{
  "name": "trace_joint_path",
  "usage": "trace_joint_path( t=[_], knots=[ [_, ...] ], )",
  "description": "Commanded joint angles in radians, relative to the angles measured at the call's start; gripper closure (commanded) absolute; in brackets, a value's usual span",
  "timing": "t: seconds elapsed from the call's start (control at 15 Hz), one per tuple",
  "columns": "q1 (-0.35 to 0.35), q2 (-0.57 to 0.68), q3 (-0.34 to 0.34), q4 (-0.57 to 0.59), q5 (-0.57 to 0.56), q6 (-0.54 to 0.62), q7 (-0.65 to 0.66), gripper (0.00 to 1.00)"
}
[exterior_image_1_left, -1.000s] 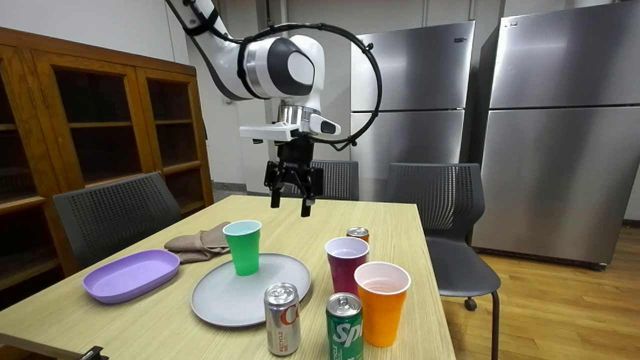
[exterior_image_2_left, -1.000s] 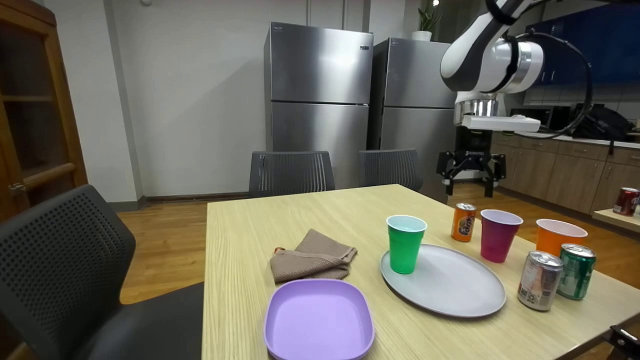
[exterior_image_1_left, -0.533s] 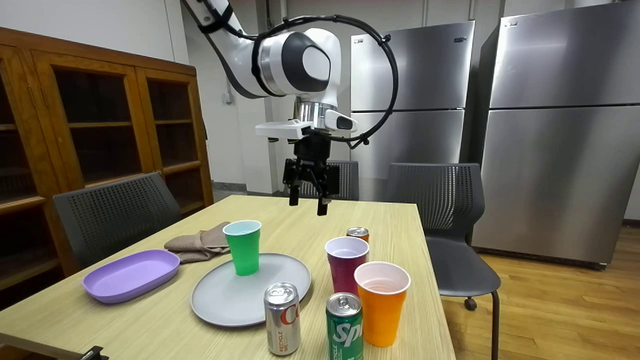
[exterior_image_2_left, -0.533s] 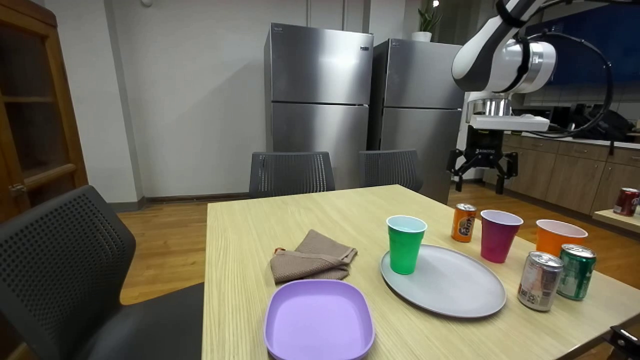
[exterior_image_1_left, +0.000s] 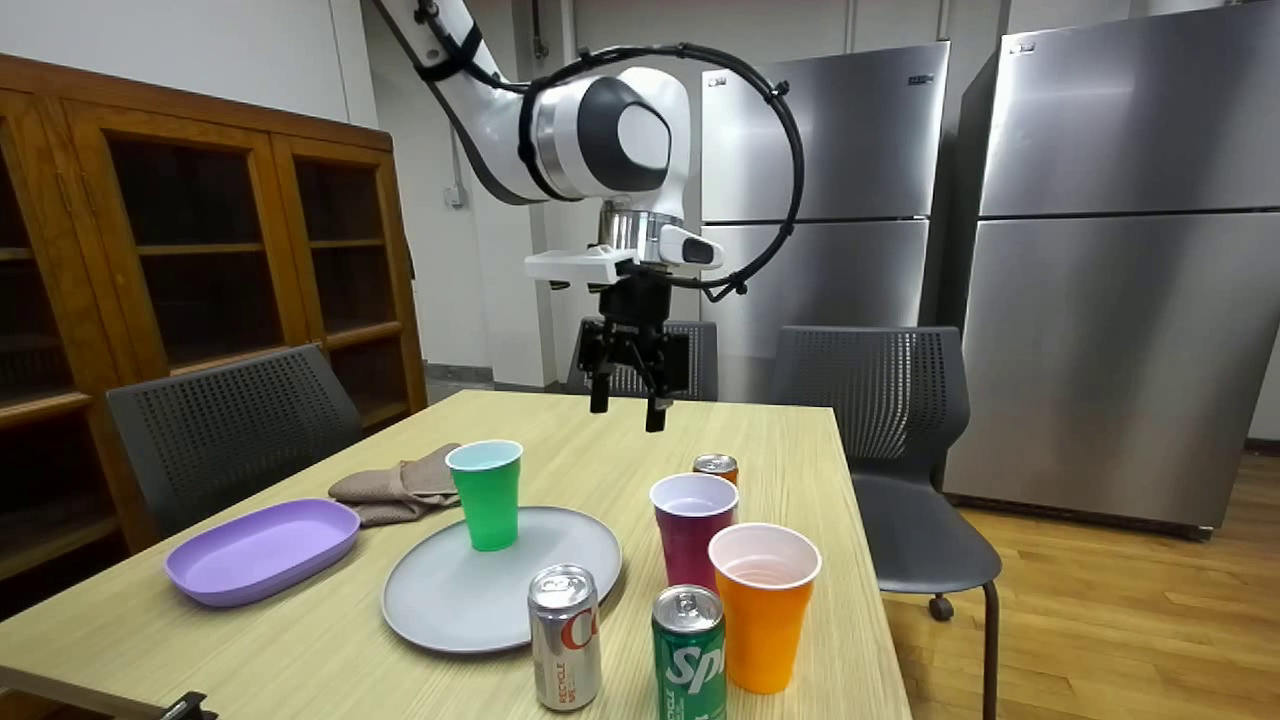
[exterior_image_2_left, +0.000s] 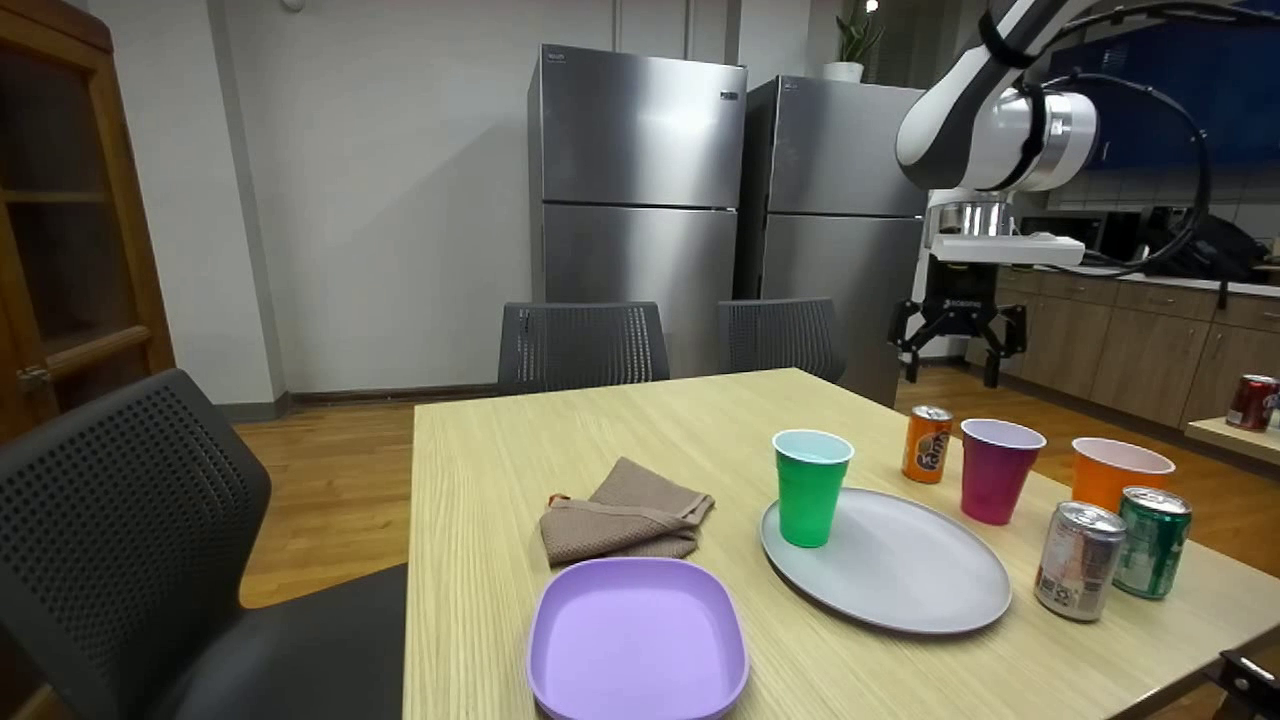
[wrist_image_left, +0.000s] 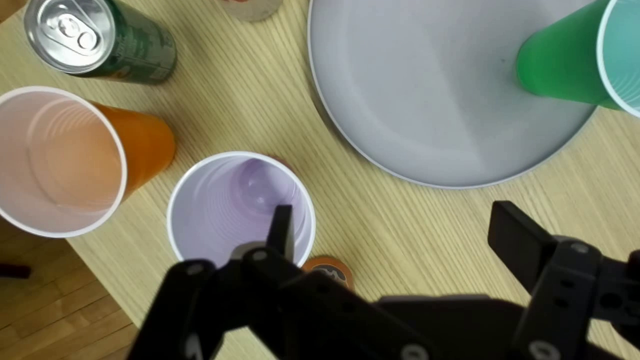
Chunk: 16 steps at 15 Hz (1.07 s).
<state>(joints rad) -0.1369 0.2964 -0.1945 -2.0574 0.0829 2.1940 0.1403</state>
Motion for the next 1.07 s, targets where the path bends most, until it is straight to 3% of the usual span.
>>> trace_joint_path(
  t=[0.0,1.0],
  knots=[
    [-0.010,0.000,0.010,0.003,-0.004,-0.003,0.002,0.00],
    [-0.037,0.099,-0.004,0.113,-0.025,0.068,-0.025,0.00]
  ],
)
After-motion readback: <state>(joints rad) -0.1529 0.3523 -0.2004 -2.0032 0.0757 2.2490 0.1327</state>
